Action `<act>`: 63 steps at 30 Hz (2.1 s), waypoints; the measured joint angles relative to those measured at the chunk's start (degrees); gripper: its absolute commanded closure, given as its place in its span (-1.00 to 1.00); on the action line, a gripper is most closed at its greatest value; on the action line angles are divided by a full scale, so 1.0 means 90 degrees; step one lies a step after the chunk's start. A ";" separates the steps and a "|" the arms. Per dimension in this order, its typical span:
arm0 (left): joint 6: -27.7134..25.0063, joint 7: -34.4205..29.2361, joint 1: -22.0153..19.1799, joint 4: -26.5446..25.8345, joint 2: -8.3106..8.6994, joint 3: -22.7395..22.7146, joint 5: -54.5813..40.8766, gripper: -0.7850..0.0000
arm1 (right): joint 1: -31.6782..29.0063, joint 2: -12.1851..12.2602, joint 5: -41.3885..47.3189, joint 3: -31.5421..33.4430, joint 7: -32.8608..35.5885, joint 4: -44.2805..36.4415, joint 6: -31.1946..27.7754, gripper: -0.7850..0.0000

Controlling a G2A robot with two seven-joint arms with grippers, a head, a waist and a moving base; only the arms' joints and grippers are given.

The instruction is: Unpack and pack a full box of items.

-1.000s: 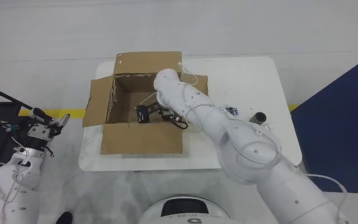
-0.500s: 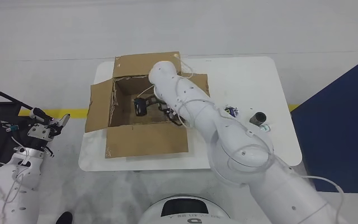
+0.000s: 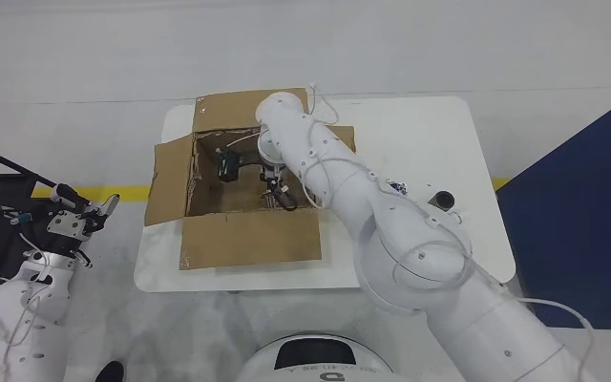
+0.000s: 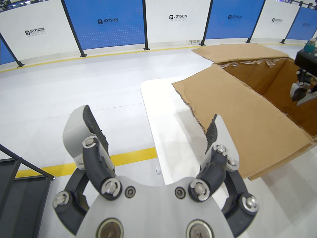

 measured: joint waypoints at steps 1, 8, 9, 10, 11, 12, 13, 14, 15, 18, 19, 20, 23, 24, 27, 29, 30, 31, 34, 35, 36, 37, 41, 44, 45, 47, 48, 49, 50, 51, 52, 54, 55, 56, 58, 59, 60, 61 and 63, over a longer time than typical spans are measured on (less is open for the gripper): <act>0.0000 0.0000 0.0000 0.0000 0.0000 0.0000 0.0000 -1.00 | -0.0034 -0.0001 0.0009 -0.0012 -0.0002 -0.0025 -0.0001 0.23; 0.0000 0.0000 0.0000 0.0000 0.0000 0.0000 0.0000 -1.00 | -0.0232 -0.0016 0.0158 -0.0132 0.0049 -0.0109 0.0050 0.28; 0.0000 0.0000 0.0000 0.0000 0.0000 0.0000 0.0000 -1.00 | -0.0242 -0.0016 0.0188 -0.0142 0.0053 -0.0105 0.0054 0.29; 0.0000 0.0000 0.0000 0.0000 0.0000 0.0000 0.0000 -1.00 | -0.0249 -0.0016 0.0224 -0.0147 0.0056 -0.0100 0.0057 0.29; 0.0000 0.0000 0.0000 0.0000 0.0000 0.0000 0.0000 -1.00 | -0.0253 -0.0016 0.0277 -0.0150 0.0059 -0.0098 0.0061 0.30; 0.0000 0.0000 0.0000 0.0000 0.0000 0.0000 0.0000 -1.00 | -0.0253 -0.0015 0.0320 -0.0146 0.0064 -0.0100 0.0065 0.30; 0.0000 0.0000 0.0000 0.0000 0.0000 0.0000 0.0000 -1.00 | -0.0247 -0.0012 0.0382 -0.0128 0.0049 -0.0112 0.0072 0.29; 0.0000 0.0000 0.0000 0.0000 0.0000 0.0000 0.0000 -1.00 | -0.0239 -0.0009 0.0421 -0.0110 0.0004 -0.0118 0.0100 0.28; 0.0000 0.0000 0.0000 0.0000 0.0000 0.0000 0.0000 -1.00 | -0.0237 -0.0004 0.0443 -0.0096 -0.0060 -0.0119 0.0150 0.26; 0.0000 0.0000 0.0000 0.0000 0.0000 0.0000 0.0000 -1.00 | -0.0273 0.0012 0.0478 -0.0050 -0.0387 -0.0089 0.0340 0.25; 0.0000 0.0000 0.0000 0.0000 0.0000 0.0000 0.0000 -1.00 | -0.0284 0.0018 0.0484 -0.0037 -0.0490 -0.0070 0.0350 0.23; 0.0000 0.0000 0.0000 0.0000 0.0000 0.0000 0.0000 -1.00 | -0.0296 0.0025 0.0484 -0.0022 -0.0609 -0.0037 0.0359 0.22; 0.0000 0.0000 0.0000 0.0000 0.0000 0.0000 0.0000 -1.00 | -0.0341 0.0035 0.0441 -0.0013 -0.0667 0.0048 0.0402 0.20; 0.0000 0.0000 0.0000 0.0000 0.0000 0.0000 0.0000 -1.00 | -0.0361 0.0033 0.0429 -0.0015 -0.0600 0.0062 0.0439 0.20; 0.0000 0.0000 0.0000 0.0000 0.0000 0.0000 0.0000 -1.00 | -0.0418 0.0022 0.0477 0.0011 -0.0314 0.0084 0.0456 0.22; 0.0000 0.0000 0.0000 0.0000 0.0000 0.0000 0.0000 -1.00 | -0.0437 0.0023 0.0528 0.0037 -0.0151 0.0096 0.0463 0.22; 0.0000 0.0000 0.0000 0.0000 0.0000 0.0000 0.0000 -1.00 | -0.0439 0.0025 0.0542 0.0047 -0.0111 0.0095 0.0471 0.22; 0.0000 0.0000 0.0000 0.0000 0.0000 0.0000 0.0000 -1.00 | -0.0439 0.0028 0.0552 0.0056 -0.0089 0.0098 0.0481 0.22; 0.0000 0.0000 0.0000 0.0000 0.0000 0.0000 0.0000 -1.00 | -0.0406 0.0040 0.0600 0.0104 -0.0057 0.0142 0.0565 0.23; 0.0000 0.0000 0.0000 0.0000 0.0000 0.0000 0.0000 -1.00 | -0.0384 0.0048 0.0614 0.0123 -0.0061 0.0158 0.0607 0.23; 0.0000 0.0000 0.0000 0.0000 0.0000 0.0000 0.0000 -1.00 | -0.0370 0.0055 0.0619 0.0135 -0.0069 0.0165 0.0631 0.25; 0.0000 0.0000 0.0000 0.0000 0.0000 0.0000 0.0000 -1.00 | -0.0358 0.0061 0.0620 0.0145 -0.0082 0.0169 0.0655 0.26; 0.0000 0.0000 0.0000 0.0000 0.0000 0.0000 0.0000 -1.00 | -0.0352 0.0073 0.0547 0.0151 -0.0056 0.0111 0.0816 0.30; 0.0000 0.0000 0.0000 0.0000 0.0000 0.0000 0.0000 -1.00 | -0.0363 0.0064 0.0492 0.0151 -0.0047 0.0030 0.0901 0.33; 0.0000 0.0000 0.0000 0.0000 0.0000 0.0000 0.0000 -1.00 | -0.0368 0.0057 0.0473 0.0149 -0.0043 0.0002 0.0922 0.35; 0.0000 0.0000 0.0000 0.0000 0.0000 0.0000 0.0000 -1.00 | -0.0380 0.0037 0.0431 0.0143 -0.0044 -0.0065 0.0942 0.36; 0.0000 0.0000 0.0000 0.0000 0.0000 0.0000 0.0000 -1.00 | -0.0385 0.0028 0.0408 0.0138 -0.0053 -0.0089 0.0941 0.36; 0.0000 0.0000 0.0000 0.0000 0.0000 0.0000 0.0000 -1.00 | -0.0390 0.0021 0.0389 0.0134 -0.0063 -0.0106 0.0949 0.36; 0.0000 0.0000 0.0000 0.0000 0.0000 0.0000 0.0000 -1.00 | -0.0397 0.0015 0.0373 0.0129 -0.0074 -0.0123 0.0970 0.36; 0.0000 0.0000 0.0000 0.0000 0.0000 0.0000 0.0000 -1.00 | -0.0399 0.0012 0.0368 0.0128 -0.0081 -0.0129 0.0986 0.36; 0.0000 0.0000 0.0000 0.0000 0.0000 0.0000 0.0000 -1.00 | -0.0400 0.0011 0.0367 0.0128 -0.0088 -0.0130 0.0998 0.36; 0.0000 0.0000 0.0000 0.0000 0.0000 0.0000 0.0000 -1.00 | -0.0403 0.0010 0.0372 0.0131 -0.0099 -0.0118 0.1031 0.36; 0.0000 0.0000 0.0000 0.0000 0.0000 0.0000 0.0000 -1.00 | -0.0406 0.0010 0.0381 0.0135 -0.0090 -0.0106 0.1057 0.36; 0.0000 0.0000 0.0000 0.0000 0.0000 0.0000 0.0000 -1.00 | -0.0408 0.0009 0.0388 0.0137 -0.0051 -0.0092 0.1104 0.36; 0.0000 0.0000 0.0000 0.0000 0.0000 0.0000 0.0000 -1.00 | -0.0417 0.0006 0.0391 0.0134 0.0038 -0.0088 0.1176 0.36; 0.0000 0.0000 0.0000 0.0000 0.0000 0.0000 0.0000 -1.00 | -0.0426 0.0005 0.0389 0.0127 0.0110 -0.0087 0.1205 0.36; 0.0000 0.0000 0.0000 0.0000 0.0000 0.0000 0.0000 -1.00 | -0.0435 0.0004 0.0386 0.0121 0.0171 -0.0086 0.1225 0.36; 0.0000 0.0000 0.0000 0.0000 0.0000 0.0000 0.0000 -1.00 | -0.0446 0.0003 0.0386 0.0117 0.0222 -0.0088 0.1235 0.38; 0.0000 0.0000 0.0000 0.0000 0.0000 0.0000 0.0000 -1.00 | -0.0472 0.0004 0.0393 0.0109 0.0300 -0.0082 0.1260 0.44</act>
